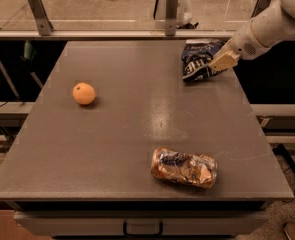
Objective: Move blue chip bag near orange can
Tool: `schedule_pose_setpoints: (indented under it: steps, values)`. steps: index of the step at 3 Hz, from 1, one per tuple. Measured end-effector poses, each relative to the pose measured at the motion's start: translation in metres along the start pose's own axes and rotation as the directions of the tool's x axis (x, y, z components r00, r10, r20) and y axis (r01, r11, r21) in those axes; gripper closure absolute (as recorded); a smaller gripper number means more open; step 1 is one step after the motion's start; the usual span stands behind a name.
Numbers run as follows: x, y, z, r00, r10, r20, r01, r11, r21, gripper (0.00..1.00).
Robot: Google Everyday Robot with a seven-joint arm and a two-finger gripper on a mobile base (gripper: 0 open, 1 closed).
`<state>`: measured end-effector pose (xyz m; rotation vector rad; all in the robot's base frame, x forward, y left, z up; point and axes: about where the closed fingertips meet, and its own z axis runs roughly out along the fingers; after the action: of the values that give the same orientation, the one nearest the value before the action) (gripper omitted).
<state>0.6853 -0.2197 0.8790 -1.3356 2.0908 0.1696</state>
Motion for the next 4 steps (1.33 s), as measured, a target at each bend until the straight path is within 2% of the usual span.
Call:
schedule_pose_setpoints:
  steps: [1,2,3,4]
  values:
    - [-0.022,-0.004,-0.019,0.997,-0.025,0.068,0.023,0.9995,0.019,1.00]
    - [-0.022,-0.004,-0.019,0.997,-0.025,0.068,0.023,0.9995,0.019,1.00]
    - [-0.025,-0.003,-0.014,0.996,-0.030,0.080,0.030,0.9996,0.000,1.00]
    - [-0.042,0.020,-0.004,0.989,-0.089,0.119,0.097,0.9934,-0.062,1.00]
